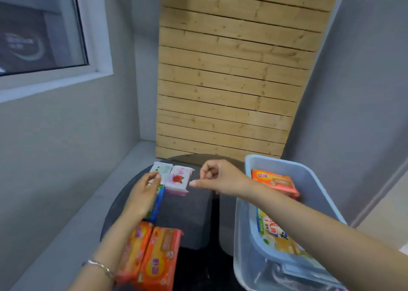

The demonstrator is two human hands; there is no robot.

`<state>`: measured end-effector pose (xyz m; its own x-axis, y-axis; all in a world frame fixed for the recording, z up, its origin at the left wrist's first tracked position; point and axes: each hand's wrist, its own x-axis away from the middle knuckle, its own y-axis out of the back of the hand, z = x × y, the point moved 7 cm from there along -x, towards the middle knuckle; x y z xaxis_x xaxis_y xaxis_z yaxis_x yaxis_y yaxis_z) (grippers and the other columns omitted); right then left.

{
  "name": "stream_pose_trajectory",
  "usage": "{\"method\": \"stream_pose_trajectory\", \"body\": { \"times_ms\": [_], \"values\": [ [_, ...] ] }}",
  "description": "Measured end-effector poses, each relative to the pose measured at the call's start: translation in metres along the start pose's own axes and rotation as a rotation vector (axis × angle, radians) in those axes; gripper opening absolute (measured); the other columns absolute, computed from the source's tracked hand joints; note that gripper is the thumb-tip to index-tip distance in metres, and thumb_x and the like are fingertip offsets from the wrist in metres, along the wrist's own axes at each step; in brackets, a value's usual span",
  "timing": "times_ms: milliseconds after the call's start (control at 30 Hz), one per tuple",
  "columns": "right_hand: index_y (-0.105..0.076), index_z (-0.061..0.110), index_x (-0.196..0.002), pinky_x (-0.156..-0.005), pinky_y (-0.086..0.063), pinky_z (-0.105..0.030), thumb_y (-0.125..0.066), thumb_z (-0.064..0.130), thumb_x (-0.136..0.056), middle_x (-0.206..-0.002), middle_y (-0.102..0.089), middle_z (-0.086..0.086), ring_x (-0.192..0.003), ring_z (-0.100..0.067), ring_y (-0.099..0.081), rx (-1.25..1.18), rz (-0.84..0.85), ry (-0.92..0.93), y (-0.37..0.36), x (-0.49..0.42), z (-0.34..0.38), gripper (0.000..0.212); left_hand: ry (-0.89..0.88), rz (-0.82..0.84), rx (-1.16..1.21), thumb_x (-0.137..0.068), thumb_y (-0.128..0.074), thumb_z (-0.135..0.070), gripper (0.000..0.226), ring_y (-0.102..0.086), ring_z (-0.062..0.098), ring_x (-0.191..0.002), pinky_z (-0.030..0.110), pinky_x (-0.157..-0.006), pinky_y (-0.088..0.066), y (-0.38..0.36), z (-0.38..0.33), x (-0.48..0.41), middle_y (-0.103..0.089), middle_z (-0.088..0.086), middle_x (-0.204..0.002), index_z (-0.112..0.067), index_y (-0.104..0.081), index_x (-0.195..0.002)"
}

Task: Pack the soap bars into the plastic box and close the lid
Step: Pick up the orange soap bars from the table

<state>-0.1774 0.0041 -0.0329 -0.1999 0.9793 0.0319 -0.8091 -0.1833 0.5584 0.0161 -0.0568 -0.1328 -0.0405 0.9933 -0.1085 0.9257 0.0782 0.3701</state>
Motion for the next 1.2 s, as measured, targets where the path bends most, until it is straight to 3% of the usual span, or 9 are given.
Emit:
{"method": "stream_pose_trajectory", "body": {
  "times_ms": [100,200,267,400,500,767,867,1100,1200],
  "values": [
    [-0.057,0.017,-0.081,-0.052,-0.045,-0.021,-0.073,0.032,-0.08,-0.079,-0.06,0.001,-0.063,-0.01,-0.056,0.146,0.157,-0.175,-0.056,-0.017,-0.003,0.022,0.064,-0.033,-0.009,-0.094,-0.048,-0.035,0.039,-0.053,0.024,-0.117,0.038,-0.099,-0.041,0.027,0.038,0.004,-0.057,0.01,-0.13,-0.015,-0.052,-0.126],
    [-0.047,0.003,-0.131,-0.076,-0.056,-0.033,-0.067,0.037,-0.085,-0.132,-0.055,-0.017,-0.106,-0.027,-0.063,0.253,0.291,-0.453,-0.098,-0.02,-0.028,0.061,0.207,0.051,-0.065,-0.092,-0.049,-0.042,0.059,-0.045,0.027,-0.129,0.041,-0.106,-0.037,0.031,0.064,0.011,-0.041,0.012,-0.147,-0.012,-0.035,-0.141],
    [-0.034,0.003,-0.142,-0.092,-0.054,-0.04,-0.065,0.04,-0.086,-0.143,-0.046,-0.02,-0.12,-0.034,-0.058,0.234,0.329,-0.629,-0.115,-0.011,-0.045,0.074,0.275,0.13,-0.098,-0.092,-0.05,-0.041,0.065,-0.044,0.027,-0.131,0.039,-0.107,-0.037,0.028,0.072,0.014,-0.037,0.014,-0.148,-0.008,-0.029,-0.143],
    [-0.048,0.005,-0.132,-0.092,-0.054,-0.04,-0.063,0.045,-0.086,-0.133,-0.057,-0.016,-0.12,-0.03,-0.059,0.043,0.32,-0.809,-0.13,0.008,-0.066,0.062,0.306,0.298,-0.406,-0.086,-0.054,-0.049,0.041,-0.064,0.025,-0.096,0.029,-0.077,-0.05,0.036,0.073,0.032,-0.065,0.013,-0.116,-0.011,-0.059,-0.1],
    [-0.051,0.006,-0.126,-0.088,-0.056,-0.041,-0.069,0.038,-0.083,-0.13,-0.059,-0.015,-0.115,-0.03,-0.062,-0.103,0.257,-0.831,-0.136,0.022,-0.074,0.057,0.343,0.499,-0.562,-0.077,-0.058,-0.061,0.039,-0.065,0.012,-0.065,0.022,-0.054,-0.05,0.039,0.077,0.054,-0.073,0.004,-0.095,-0.023,-0.055,-0.07],
    [-0.055,0.01,-0.097,-0.094,-0.053,-0.034,-0.074,0.022,-0.081,-0.121,-0.066,-0.011,-0.113,-0.023,-0.063,-0.316,0.061,-0.815,-0.135,0.037,-0.084,0.028,0.412,0.589,-0.253,-0.08,-0.065,-0.045,0.031,-0.066,0.007,-0.064,0.017,-0.046,-0.052,0.034,0.067,0.075,-0.068,-0.002,-0.08,-0.014,-0.061,-0.086],
    [-0.056,0.006,-0.118,-0.097,-0.051,-0.032,-0.073,0.026,-0.081,-0.122,-0.067,-0.011,-0.113,-0.022,-0.063,-0.359,0.061,-0.789,-0.131,0.041,-0.087,0.046,0.409,0.547,-0.136,-0.082,-0.062,-0.046,0.034,-0.066,0.006,-0.071,0.016,-0.054,-0.051,0.035,0.063,0.076,-0.07,-0.003,-0.085,-0.016,-0.06,-0.095],
    [-0.055,0.013,-0.11,-0.065,-0.052,-0.021,-0.075,0.03,-0.079,-0.096,-0.07,-0.004,-0.08,-0.011,-0.066,-0.35,-0.071,-0.555,-0.089,0.047,-0.057,0.042,0.264,0.448,0.055,-0.08,-0.065,-0.043,0.041,-0.069,0.001,-0.061,0.011,-0.047,-0.047,0.038,0.015,0.071,-0.073,-0.003,-0.082,-0.009,-0.061,-0.103],
    [-0.052,0.016,-0.118,-0.063,-0.052,-0.02,-0.074,0.033,-0.079,-0.093,-0.07,-0.003,-0.077,-0.01,-0.067,-0.35,-0.153,-0.407,-0.049,0.051,-0.032,0.048,0.119,0.447,0.138,-0.074,-0.065,-0.048,0.045,-0.072,0.007,-0.069,0.019,-0.055,-0.051,0.037,-0.034,0.063,-0.076,-0.001,-0.082,-0.023,-0.056,-0.11]
  ]
}}
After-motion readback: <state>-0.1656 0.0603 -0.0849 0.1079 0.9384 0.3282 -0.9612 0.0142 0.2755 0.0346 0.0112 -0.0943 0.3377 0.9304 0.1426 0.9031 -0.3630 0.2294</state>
